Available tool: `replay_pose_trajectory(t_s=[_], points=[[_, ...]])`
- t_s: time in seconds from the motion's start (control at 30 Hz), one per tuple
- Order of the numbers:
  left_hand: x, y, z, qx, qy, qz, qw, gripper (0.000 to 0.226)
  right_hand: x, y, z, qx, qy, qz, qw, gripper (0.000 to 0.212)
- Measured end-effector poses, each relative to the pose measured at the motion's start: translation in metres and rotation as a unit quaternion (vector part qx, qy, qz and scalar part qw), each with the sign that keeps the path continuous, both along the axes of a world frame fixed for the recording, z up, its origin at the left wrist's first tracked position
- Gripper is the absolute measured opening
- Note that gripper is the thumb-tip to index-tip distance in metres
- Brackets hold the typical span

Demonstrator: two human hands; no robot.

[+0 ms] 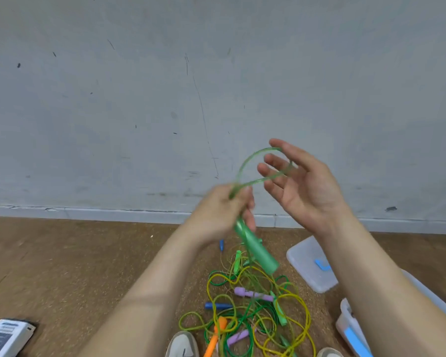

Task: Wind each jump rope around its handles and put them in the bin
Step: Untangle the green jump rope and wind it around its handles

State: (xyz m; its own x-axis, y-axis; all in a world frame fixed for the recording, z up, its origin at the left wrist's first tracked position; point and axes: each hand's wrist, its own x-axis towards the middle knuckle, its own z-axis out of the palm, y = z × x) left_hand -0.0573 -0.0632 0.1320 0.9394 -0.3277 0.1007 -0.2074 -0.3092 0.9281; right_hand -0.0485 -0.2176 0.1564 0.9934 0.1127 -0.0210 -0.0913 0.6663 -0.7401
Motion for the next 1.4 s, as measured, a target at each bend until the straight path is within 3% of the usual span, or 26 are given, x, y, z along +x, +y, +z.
replay_pose_trajectory(t_s=[0.07,0.13,0.17,0.23,0.3,0.33,0.37,0.4,0.47,0.5,0.57,0.6,0.67,0.77,0.83,0.9,1.0,1.1,1.17,1.27,1.33,1.4], points=[[0.002,0.004,0.021,-0.248,0.049,0.074,0.965,0.033,0.004,-0.009,-0.027,-0.053,0.055,0.038,0.996,0.037],[0.008,0.007,0.038,-0.455,0.099,0.092,0.880,0.033,0.001,-0.004,-0.063,-0.172,0.080,0.193,0.963,0.049],[0.013,0.010,0.042,-0.519,0.115,0.098,0.841,0.033,-0.002,0.002,-0.080,-0.247,0.077,0.293,0.920,0.047],[0.021,0.023,0.047,-0.605,0.140,0.120,0.775,0.033,-0.010,0.009,-0.113,-0.412,0.058,0.442,0.795,0.038],[0.029,0.044,0.044,-0.664,0.141,0.148,0.719,0.033,-0.011,-0.001,-0.135,-0.591,-0.005,0.473,0.653,0.030],[0.032,0.057,0.041,-0.673,0.132,0.165,0.709,0.032,-0.009,-0.010,-0.139,-0.670,-0.010,0.429,0.606,0.028],[0.034,0.068,0.037,-0.660,0.117,0.185,0.718,0.031,-0.007,-0.019,-0.135,-0.706,0.015,0.361,0.609,0.032],[0.036,0.078,0.032,-0.624,0.101,0.201,0.748,0.029,-0.003,-0.027,-0.128,-0.683,0.063,0.277,0.674,0.037],[0.037,0.086,0.021,-0.470,0.074,0.201,0.856,0.022,0.008,-0.036,-0.103,-0.460,0.159,0.099,0.868,0.037],[0.036,0.084,0.015,-0.360,0.062,0.178,0.914,0.017,0.013,-0.035,-0.084,-0.320,0.170,0.034,0.931,0.035],[0.027,0.066,0.004,-0.145,0.055,0.064,0.986,0.016,0.017,-0.029,-0.041,-0.113,0.135,-0.022,0.984,0.032],[0.021,0.053,-0.001,-0.062,0.078,-0.012,0.995,0.025,0.014,-0.023,-0.020,-0.051,0.102,-0.019,0.993,0.030],[0.010,0.024,-0.016,0.075,0.131,-0.136,0.979,0.041,0.006,-0.013,0.010,0.037,0.048,-0.007,0.998,0.028],[0.004,-0.007,-0.033,0.202,0.087,-0.196,0.956,0.025,-0.001,-0.005,0.025,0.135,0.002,0.012,0.991,0.026],[0.005,-0.011,-0.031,0.165,0.069,-0.141,0.974,0.035,-0.001,-0.006,0.023,0.145,-0.002,0.013,0.989,0.018],[0.007,-0.006,-0.018,0.054,0.062,-0.056,0.995,0.040,0.000,-0.013,0.015,0.124,0.020,0.001,0.992,0.016],[0.014,0.009,-0.001,-0.061,0.024,0.034,0.997,0.035,0.000,-0.022,0.002,0.151,0.072,-0.031,0.986,0.017],[0.012,0.008,-0.002,-0.014,0.020,-0.007,1.000,0.004,-0.005,-0.015,0.009,0.165,0.060,0.058,0.983,0.009],[0.003,-0.006,-0.012,0.059,0.058,-0.110,0.990,0.031,-0.009,-0.003,0.020,0.183,0.035,0.139,0.973,0.010],[-0.009,-0.032,-0.027,0.180,0.070,-0.193,0.962,0.009,-0.016,0.013,0.039,0.189,0.009,0.203,0.961,0.012],[-0.007,-0.036,-0.030,0.203,0.057,-0.155,0.965,0.029,-0.017,0.013,0.048,0.104,-0.002,0.189,0.976,0.016],[-0.001,-0.032,-0.025,0.133,0.060,-0.076,0.986,0.044,-0.016,0.002,0.048,-0.022,0.000,0.114,0.993,0.022]])
